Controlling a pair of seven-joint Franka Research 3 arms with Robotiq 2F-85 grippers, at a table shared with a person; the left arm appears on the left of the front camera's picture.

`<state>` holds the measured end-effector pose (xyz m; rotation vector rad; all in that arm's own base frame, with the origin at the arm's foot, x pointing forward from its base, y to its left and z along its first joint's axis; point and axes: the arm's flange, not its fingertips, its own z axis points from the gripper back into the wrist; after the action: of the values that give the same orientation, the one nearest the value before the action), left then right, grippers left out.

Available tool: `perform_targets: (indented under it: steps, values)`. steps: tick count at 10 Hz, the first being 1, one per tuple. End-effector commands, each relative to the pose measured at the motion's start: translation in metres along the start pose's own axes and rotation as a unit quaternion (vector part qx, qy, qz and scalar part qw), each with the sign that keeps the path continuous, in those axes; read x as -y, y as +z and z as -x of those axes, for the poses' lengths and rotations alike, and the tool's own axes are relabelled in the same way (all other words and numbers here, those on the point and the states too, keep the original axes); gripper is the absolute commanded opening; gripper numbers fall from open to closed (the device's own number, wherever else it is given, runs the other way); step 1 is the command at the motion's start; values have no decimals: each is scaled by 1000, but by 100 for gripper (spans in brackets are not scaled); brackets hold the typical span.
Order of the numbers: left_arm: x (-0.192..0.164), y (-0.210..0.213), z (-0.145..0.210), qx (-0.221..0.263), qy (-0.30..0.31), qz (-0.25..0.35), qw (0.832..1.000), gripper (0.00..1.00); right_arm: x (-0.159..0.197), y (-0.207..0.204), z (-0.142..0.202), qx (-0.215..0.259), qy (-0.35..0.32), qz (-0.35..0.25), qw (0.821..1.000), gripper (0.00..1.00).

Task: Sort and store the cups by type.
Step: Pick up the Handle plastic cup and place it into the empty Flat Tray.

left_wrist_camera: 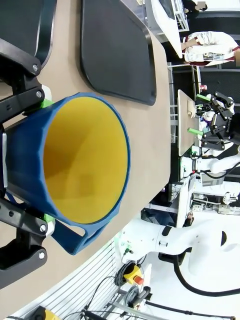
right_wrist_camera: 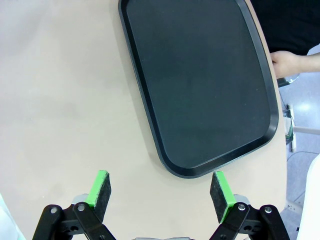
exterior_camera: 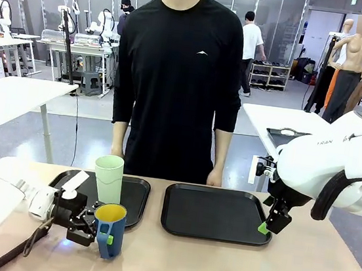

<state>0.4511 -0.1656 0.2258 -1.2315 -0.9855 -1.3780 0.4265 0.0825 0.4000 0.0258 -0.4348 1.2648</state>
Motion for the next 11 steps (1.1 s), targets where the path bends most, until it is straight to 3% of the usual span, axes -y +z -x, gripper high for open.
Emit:
perform_targets:
  steps: [1, 7, 8, 11]
  values:
    - [12, 1, -22, 4, 13, -6, 1000, 21, -3, -1, 1, -3, -5, 8, 1000, 100]
    - [32, -2, -53, 3, 15, -34, 999, 21, -3, -1, 1, -3, -5, 8, 1000, 100]
    - [35, 11, -58, -5, -11, -25, 1000, 21, -3, -1, 1, -3, -5, 8, 1000, 100]
    - [30, 3, -49, 9, 7, -19, 1000, 21, -3, -1, 1, -3, -5, 8, 1000, 100]
